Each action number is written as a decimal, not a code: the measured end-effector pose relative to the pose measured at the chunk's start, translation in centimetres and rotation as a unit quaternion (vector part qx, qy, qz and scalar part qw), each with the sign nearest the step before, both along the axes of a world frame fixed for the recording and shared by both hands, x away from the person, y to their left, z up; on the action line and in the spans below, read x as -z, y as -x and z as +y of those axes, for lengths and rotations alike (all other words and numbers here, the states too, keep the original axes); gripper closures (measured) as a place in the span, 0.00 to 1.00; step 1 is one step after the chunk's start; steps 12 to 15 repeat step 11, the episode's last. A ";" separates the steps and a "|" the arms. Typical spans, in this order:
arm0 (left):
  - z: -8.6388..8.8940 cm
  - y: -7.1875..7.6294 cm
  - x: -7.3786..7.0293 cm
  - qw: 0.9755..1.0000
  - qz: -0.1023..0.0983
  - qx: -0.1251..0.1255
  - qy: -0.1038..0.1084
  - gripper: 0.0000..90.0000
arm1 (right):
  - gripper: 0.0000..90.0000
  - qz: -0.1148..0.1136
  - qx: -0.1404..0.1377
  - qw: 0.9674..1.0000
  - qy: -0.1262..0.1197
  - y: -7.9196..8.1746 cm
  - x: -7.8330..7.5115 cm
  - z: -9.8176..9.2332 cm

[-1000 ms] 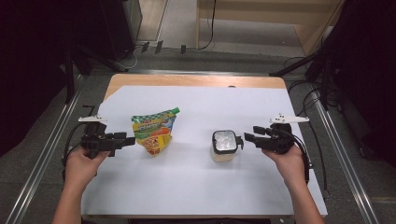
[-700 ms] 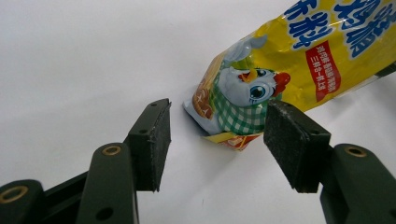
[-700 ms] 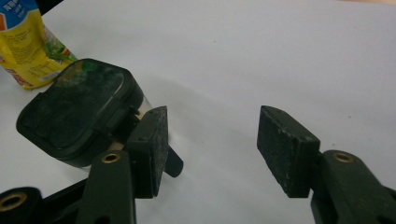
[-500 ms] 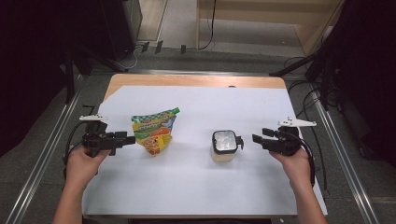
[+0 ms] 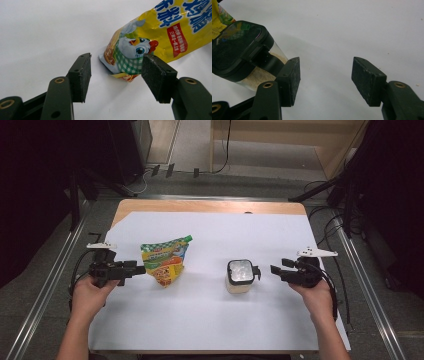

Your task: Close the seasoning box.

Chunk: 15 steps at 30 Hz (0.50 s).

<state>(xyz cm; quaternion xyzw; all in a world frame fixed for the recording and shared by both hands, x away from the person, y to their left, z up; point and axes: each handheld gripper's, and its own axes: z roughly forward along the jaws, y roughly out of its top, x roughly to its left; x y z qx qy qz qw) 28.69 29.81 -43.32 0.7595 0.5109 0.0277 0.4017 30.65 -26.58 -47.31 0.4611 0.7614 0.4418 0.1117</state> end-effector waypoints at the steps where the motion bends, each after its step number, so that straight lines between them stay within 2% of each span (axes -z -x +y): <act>1: 0.0 0.0 0.0 1.000 0.000 0.000 0.000 0.46 | 0.46 0.000 -0.001 1.000 0.000 0.0 0.0 0.0; 15: 0.0 -0.1 0.0 1.000 0.001 -0.003 0.002 0.45 | 0.43 -0.007 0.000 1.000 0.006 0.0 0.1 0.2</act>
